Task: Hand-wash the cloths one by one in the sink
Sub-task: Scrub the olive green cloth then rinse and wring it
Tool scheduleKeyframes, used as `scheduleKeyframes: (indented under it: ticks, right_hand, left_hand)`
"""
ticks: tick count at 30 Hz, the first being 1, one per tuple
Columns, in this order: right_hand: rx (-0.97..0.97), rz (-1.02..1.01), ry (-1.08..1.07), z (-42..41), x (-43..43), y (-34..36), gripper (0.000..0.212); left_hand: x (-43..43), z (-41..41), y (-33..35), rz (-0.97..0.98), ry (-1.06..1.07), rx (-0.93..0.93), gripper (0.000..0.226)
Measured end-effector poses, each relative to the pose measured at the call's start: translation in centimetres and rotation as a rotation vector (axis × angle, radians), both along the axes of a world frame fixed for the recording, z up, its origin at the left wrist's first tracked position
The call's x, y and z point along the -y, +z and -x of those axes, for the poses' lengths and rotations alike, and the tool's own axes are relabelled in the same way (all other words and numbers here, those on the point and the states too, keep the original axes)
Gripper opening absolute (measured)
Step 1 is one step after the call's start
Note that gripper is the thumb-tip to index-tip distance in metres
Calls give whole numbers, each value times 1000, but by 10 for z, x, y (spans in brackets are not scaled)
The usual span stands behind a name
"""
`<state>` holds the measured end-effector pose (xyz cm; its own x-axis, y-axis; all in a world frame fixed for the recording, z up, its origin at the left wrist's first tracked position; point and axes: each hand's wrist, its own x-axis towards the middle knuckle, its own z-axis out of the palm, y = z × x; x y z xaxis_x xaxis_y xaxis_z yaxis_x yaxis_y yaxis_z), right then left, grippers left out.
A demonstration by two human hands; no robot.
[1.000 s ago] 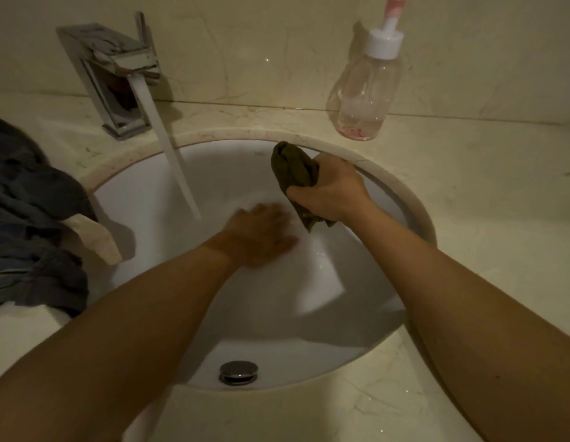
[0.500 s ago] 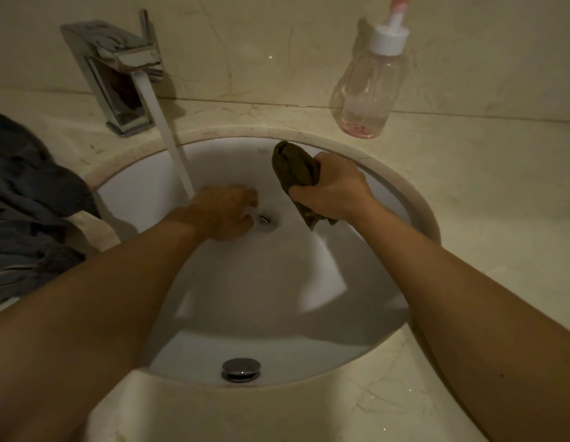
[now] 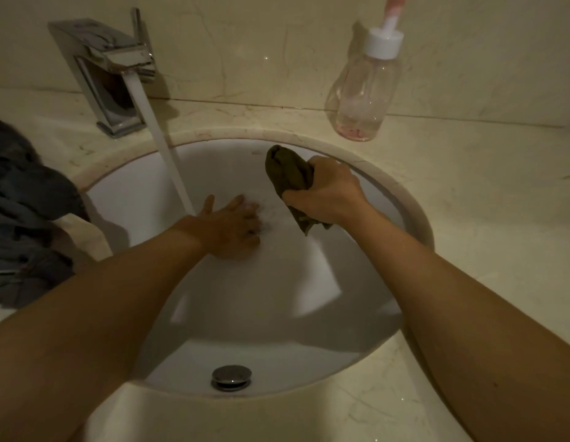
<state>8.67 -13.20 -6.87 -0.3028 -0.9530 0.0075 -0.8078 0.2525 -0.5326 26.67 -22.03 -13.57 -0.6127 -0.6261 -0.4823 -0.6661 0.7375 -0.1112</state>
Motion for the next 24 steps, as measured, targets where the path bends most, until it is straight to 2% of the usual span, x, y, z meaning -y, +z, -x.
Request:
scheduleKeyframes:
  ticks: [3,5,7,9,11,12,14,16,18,21,23,24]
  right_hand:
    - [6,-11,-6,-1,0,0,31]
    - [-2,-16,-8,-1,1,0,31]
    - [8,-25,-35,-1,2,-2,31]
    - [89,-18,-98,-2,2,0,39]
    - [272,-4,-138,-2,-1,3,44]
    - [389,2,-126,-3,-3,5,41]
    - [612,8,-36,-6,-6,7,31]
    - [721,-9,34,-8,-7,8,34]
    - [766,-43,62,-8,-7,10,35]
    - [816,-73,58,-7,-8,17,16]
    - [777,-51,-43,-8,-8,20,11]
    - [693,-20,-92,-8,-6,20,14]
  left_hand:
    - [-4,0,-1,-35,30,-21,58]
    - [-5,2,3,-89,81,-128,57]
    - [-5,5,13,-197,206,-394,49]
    - [-6,9,27,-439,481,-800,31]
    - [-11,13,44,-758,718,-1107,30]
    - [-12,15,51,-844,745,-1183,36]
    - [-15,19,62,-839,709,-1240,41]
    - [-19,20,68,-705,706,-1248,39]
    - [-18,15,69,-568,750,-1271,36]
    - [-13,-7,74,-590,751,-1305,36]
    - [-7,-22,80,-533,695,-1252,36]
    - [-4,-28,82,-470,656,-1191,34]
